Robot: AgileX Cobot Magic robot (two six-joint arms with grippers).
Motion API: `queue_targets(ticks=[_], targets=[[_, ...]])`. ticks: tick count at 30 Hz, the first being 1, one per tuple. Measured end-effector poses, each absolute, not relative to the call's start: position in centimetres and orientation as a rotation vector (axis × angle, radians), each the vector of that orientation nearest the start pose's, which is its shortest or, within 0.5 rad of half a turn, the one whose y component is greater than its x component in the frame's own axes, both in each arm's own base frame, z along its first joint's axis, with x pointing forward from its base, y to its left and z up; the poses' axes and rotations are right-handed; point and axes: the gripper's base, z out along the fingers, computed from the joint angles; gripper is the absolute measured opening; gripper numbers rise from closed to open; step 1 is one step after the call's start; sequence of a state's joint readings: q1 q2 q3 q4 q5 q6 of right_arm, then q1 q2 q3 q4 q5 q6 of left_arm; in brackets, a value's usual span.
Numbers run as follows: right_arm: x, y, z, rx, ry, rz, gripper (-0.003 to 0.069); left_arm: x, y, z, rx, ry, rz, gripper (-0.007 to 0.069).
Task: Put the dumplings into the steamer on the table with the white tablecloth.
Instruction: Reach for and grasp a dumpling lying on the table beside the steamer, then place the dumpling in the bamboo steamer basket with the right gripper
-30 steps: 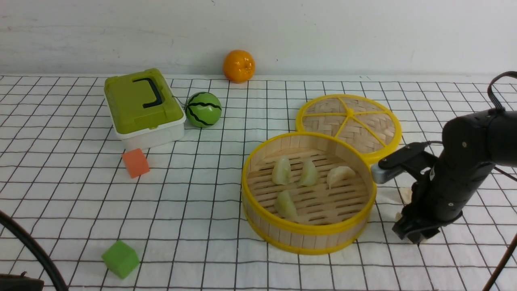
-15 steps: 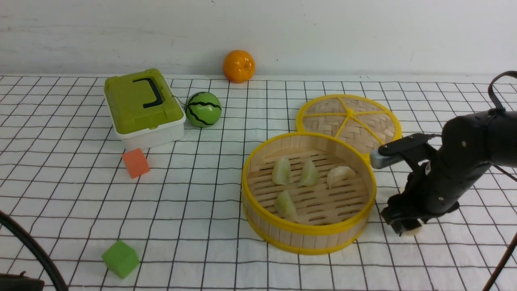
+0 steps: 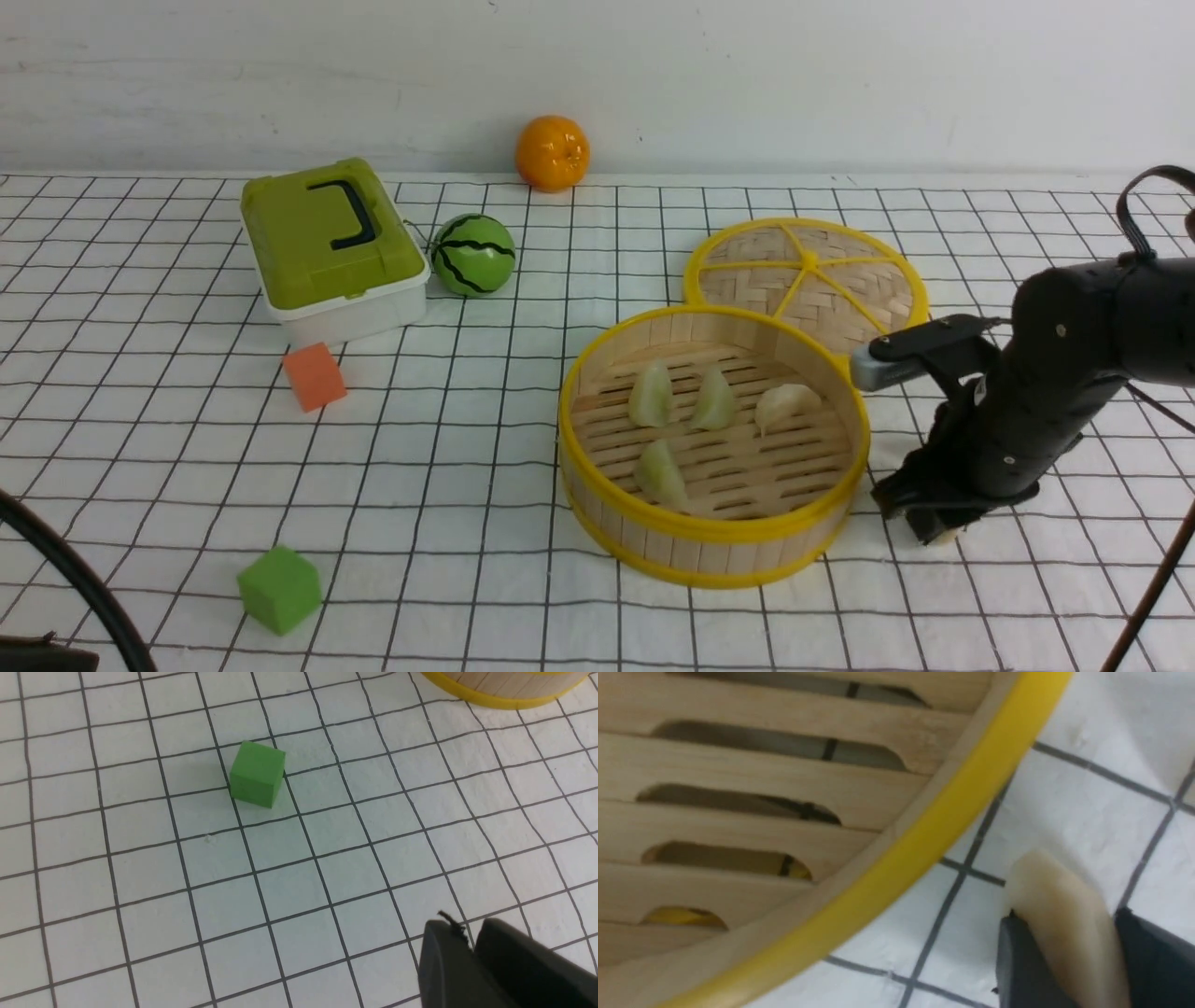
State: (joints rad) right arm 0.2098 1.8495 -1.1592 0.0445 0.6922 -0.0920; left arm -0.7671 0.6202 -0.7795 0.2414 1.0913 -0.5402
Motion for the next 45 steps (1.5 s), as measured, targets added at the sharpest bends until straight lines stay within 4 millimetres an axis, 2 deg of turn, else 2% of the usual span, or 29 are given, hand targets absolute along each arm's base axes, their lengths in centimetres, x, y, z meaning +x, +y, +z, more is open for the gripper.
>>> queue_targets(ticks=[2,5,7,10,13,14,16,17,21,27,29,32,34,35,36,37,38,40,42,44,45], targets=[[35.0,7.7,18.0,-0.382,2.841,0.071,0.0244,7.8,-4.9,33.5,0.308,2.383,-0.308,0.0093],[34.9,8.3,21.9,-0.375,2.789,0.086,0.0244,7.8,-4.9,33.5,0.308,2.384,-0.307,0.0093],[34.6,9.4,24.4,-0.404,2.741,0.114,0.0244,7.8,-4.8,33.5,0.308,2.384,-0.305,0.0093],[34.0,12.3,26.4,-0.475,2.686,0.187,0.0244,7.9,-4.8,33.5,0.308,2.381,-0.304,0.0093],[33.6,15.3,26.3,-0.543,2.645,0.250,0.0244,7.9,-4.8,33.6,0.309,2.374,-0.298,0.0095],[33.6,15.5,26.3,-0.546,2.643,0.253,0.0244,7.9,-4.8,33.6,0.309,2.374,-0.297,0.0096],[33.9,17.5,24.8,-0.543,2.629,0.287,0.0244,7.9,-4.8,33.6,0.309,2.372,-0.296,0.0100],[33.9,17.6,24.8,-0.540,2.630,0.289,0.0244,7.9,-4.8,33.6,0.309,2.372,-0.295,0.0101],[35.4,18.8,21.4,-0.423,2.642,0.313,0.0244,7.9,-4.8,33.6,0.309,2.372,-0.295,0.0105],[36.2,19.2,19.0,-0.385,2.669,0.310,0.0255,7.8,-4.6,33.4,0.308,2.396,-0.276,0.0111],[36.2,19.2,18.9,-0.385,2.673,0.309,0.0285,7.8,-4.6,33.4,0.307,2.398,-0.275,0.0111],[36.2,19.2,19.2,-0.394,2.703,0.304,0.0375,7.8,-4.6,33.4,0.307,2.398,-0.274,0.0111],[36.1,19.2,20.6,-0.415,2.735,0.294,0.0444,7.8,-4.6,33.4,0.307,2.398,-0.273,0.0111],[36.1,19.1,20.7,-0.418,2.737,0.292,0.0449,7.8,-4.6,33.4,0.307,2.398,-0.273,0.0111],[35.9,19.0,22.1,-0.459,2.746,0.267,0.0479,7.8,-4.6,33.4,0.307,2.398,-0.273,0.0111],[35.8,18.9,22.3,-0.463,2.746,0.263,0.0482,7.8,-4.6,33.4,0.307,2.398,-0.273,0.0111],[35.4,18.4,24.6,-0.524,2.732,0.212,0.0503,7.8,-4.6,33.4,0.307,2.398,-0.273,0.0111],[35.1,17.9,25.8,-0.547,2.724,0.170,0.0510,7.8,-4.6,33.4,0.307,2.398,-0.273,0.0111],[34.8,15.9,28.4,-0.538,2.682,0.072,0.0513,7.8,-4.6,33.4,0.307,2.398,-0.273,0.0111],[35.0,14.0,29.3,-0.489,2.685,0.020,0.0511,7.8,-4.6,33.4,0.307,2.398,-0.273,0.0113],[35.5,12.1,29.5,-0.427,2.704,-0.006,0.0508,7.8,-4.6,33.4,0.307,2.398,-0.273,0.0114]])
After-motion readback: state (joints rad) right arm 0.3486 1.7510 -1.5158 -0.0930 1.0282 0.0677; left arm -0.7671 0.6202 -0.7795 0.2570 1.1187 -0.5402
